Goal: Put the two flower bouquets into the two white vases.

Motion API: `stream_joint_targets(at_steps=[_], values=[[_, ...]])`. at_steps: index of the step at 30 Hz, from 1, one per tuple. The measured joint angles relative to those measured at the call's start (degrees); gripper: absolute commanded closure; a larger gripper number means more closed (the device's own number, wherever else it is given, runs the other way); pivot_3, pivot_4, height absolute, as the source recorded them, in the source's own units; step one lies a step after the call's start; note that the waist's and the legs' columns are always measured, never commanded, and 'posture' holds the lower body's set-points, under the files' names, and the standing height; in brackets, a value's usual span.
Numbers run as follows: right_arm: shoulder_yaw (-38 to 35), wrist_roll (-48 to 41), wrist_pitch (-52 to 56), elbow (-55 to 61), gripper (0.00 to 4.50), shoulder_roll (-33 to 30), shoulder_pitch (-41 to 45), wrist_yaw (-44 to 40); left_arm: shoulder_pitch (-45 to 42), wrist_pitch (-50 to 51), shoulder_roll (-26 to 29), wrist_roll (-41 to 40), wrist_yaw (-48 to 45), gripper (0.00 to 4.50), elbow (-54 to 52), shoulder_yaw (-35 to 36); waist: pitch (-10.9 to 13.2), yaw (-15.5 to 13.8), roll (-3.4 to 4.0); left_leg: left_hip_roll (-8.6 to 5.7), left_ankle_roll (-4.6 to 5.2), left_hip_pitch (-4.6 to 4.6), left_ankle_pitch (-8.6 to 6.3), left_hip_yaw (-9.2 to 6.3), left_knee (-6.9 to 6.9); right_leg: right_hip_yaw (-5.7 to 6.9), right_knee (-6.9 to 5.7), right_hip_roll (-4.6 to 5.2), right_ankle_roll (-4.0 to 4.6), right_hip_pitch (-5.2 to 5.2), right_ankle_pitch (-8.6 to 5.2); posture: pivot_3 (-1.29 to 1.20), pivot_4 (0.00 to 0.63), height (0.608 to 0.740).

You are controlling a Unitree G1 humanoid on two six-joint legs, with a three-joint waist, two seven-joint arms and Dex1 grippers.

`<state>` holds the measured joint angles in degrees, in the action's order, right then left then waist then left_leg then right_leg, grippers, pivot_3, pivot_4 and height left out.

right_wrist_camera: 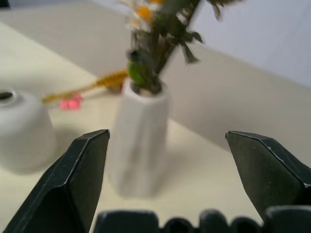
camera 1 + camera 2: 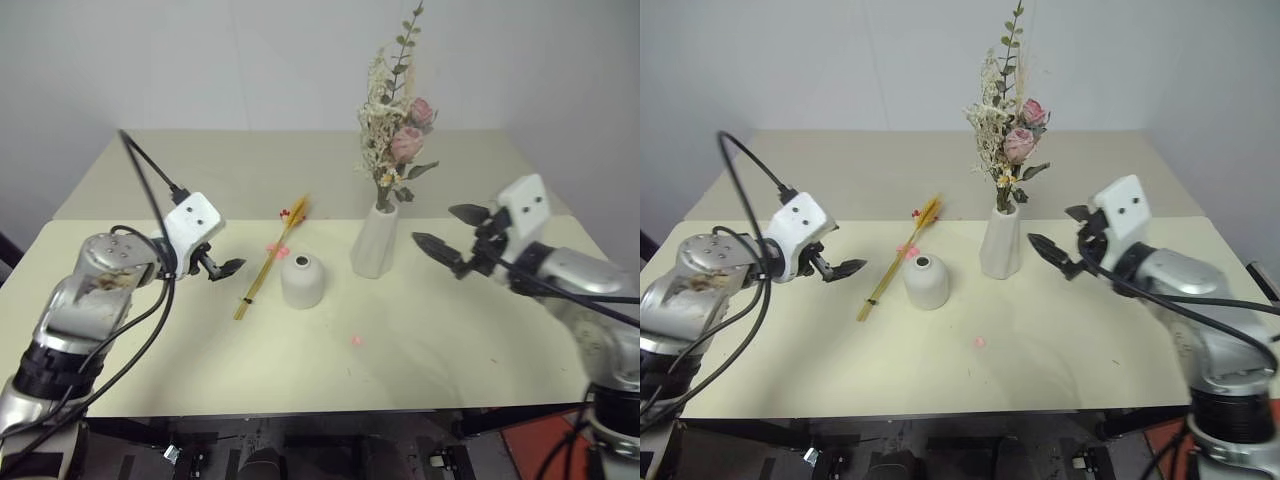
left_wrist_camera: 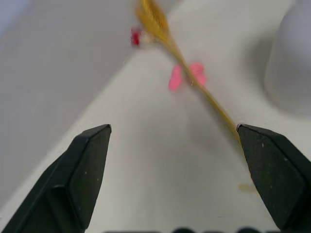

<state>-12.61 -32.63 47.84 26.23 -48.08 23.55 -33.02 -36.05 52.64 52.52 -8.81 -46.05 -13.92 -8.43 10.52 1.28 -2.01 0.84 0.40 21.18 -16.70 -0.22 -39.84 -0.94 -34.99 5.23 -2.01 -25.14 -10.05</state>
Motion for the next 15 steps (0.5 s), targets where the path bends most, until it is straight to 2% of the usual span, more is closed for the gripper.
stream_joint_targets(at_steps=[3,8,15], values=[[-2.7,-2.2,1.2,0.5,0.01,-1.3,-0.3,-1.7,-4.2,3.5,0.9,-0.3,-3.2,0.00,1.2,-4.4,0.0,-0.1,-0.03,0.00,0.00,0.00,0.00,0.00,-0.02,0.00,-0.02,-0.02,0.00,0.00,0.00,0.00,0.150,0.740],[-3.1,-2.4,1.3,-0.2,0.01,-1.3,-0.4,-1.8,-17.2,10.1,-1.7,-0.5,-7.4,0.00,12.7,-8.6,0.0,-0.5,-0.03,-0.02,0.00,0.03,0.00,0.01,-0.08,0.00,0.00,-0.02,-0.02,0.03,-0.02,0.00,0.150,0.740],[-4.1,-4.8,4.1,1.3,0.01,-2.2,-0.2,-1.3,-20.1,11.7,-8.4,-2.7,-10.9,0.00,25.1,-10.2,0.0,-0.4,-0.03,-0.03,0.04,0.26,-0.02,0.00,-0.14,0.02,-0.09,0.02,-0.01,-0.07,-0.01,0.00,0.150,0.740]])
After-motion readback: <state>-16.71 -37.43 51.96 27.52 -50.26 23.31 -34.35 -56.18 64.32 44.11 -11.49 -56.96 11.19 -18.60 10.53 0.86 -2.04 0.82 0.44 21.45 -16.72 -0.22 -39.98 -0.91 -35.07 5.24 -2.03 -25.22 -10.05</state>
